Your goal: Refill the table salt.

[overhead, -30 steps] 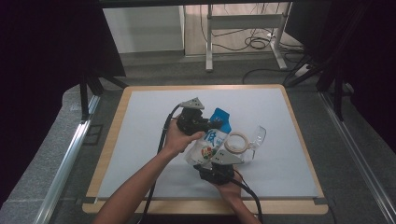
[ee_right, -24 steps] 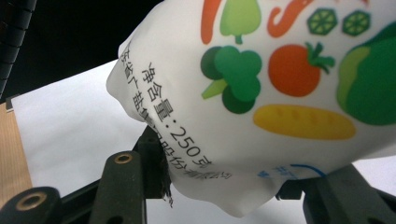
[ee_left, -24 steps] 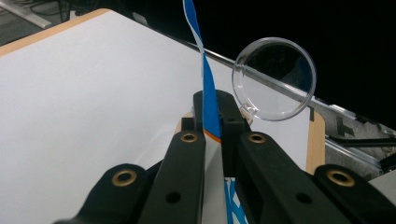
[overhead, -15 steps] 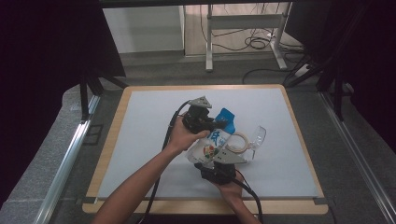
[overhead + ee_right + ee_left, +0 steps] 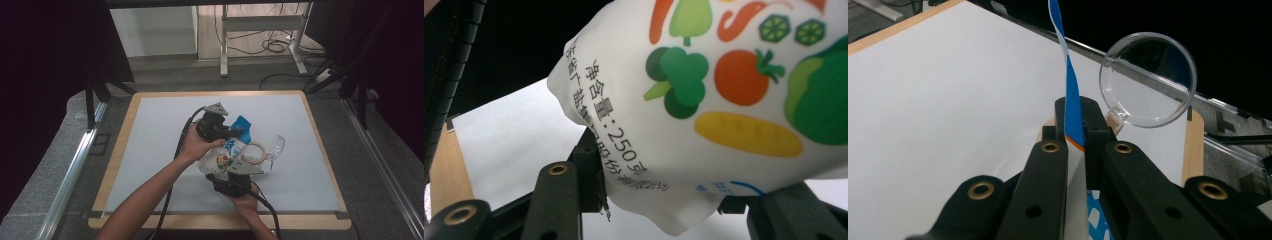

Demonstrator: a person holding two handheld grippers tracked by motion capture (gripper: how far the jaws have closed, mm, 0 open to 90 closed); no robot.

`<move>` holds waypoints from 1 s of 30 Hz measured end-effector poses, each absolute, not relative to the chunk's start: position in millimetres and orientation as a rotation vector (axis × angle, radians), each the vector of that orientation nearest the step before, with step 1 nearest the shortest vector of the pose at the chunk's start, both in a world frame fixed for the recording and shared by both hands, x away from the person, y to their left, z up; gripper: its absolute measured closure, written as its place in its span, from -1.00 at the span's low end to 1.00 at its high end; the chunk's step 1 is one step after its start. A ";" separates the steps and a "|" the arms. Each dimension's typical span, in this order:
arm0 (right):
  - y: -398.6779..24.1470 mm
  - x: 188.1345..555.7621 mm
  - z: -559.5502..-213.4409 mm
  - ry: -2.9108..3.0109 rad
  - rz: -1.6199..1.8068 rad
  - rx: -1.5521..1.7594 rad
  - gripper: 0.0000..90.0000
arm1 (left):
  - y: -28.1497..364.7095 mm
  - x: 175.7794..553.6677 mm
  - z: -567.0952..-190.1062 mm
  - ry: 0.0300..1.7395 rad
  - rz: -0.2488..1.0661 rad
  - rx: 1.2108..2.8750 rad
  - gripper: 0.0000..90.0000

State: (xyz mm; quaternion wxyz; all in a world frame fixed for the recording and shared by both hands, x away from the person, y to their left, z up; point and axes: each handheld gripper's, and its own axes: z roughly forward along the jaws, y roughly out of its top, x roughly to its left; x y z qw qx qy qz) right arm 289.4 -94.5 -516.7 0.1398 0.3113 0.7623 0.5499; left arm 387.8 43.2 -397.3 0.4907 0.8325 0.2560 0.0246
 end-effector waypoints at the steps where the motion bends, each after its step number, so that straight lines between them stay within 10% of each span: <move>1: -94.7 289.2 -516.5 2.204 1.591 0.897 0.14 | 43.6 388.1 -397.3 0.625 0.058 2.023 1.00; 30: -91.9 288.9 -514.9 2.179 1.617 0.955 0.14 | 37.9 392.0 -397.0 0.615 0.045 2.051 1.00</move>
